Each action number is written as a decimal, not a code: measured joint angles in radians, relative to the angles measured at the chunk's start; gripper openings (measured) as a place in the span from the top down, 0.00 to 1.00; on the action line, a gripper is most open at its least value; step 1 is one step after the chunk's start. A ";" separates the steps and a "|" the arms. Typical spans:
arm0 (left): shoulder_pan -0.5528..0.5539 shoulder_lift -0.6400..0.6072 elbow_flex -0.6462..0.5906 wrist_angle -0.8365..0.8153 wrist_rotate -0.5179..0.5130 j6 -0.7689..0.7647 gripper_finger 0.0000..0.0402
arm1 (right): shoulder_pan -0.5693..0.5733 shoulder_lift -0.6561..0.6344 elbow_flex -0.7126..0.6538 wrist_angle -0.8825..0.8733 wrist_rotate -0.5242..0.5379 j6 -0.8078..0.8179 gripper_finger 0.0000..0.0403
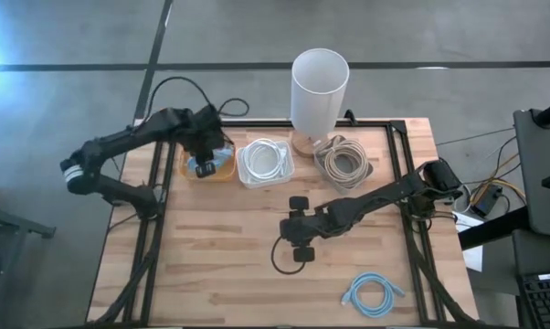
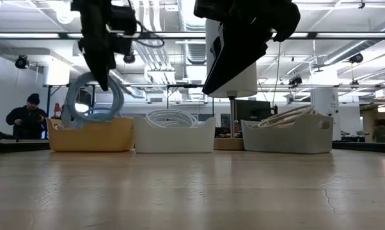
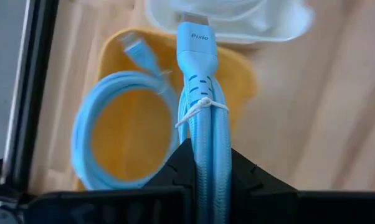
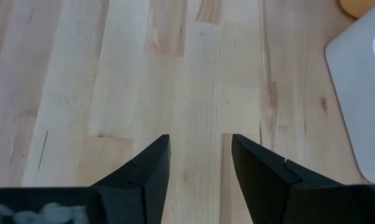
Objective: Pick & Place USB Port
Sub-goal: Put the top blue USB cable into the yellow bin
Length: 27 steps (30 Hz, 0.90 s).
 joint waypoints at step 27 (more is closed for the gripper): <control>0.098 0.372 0.033 -0.026 -0.114 0.294 0.81 | -0.018 0.000 -0.004 0.001 0.003 0.013 0.58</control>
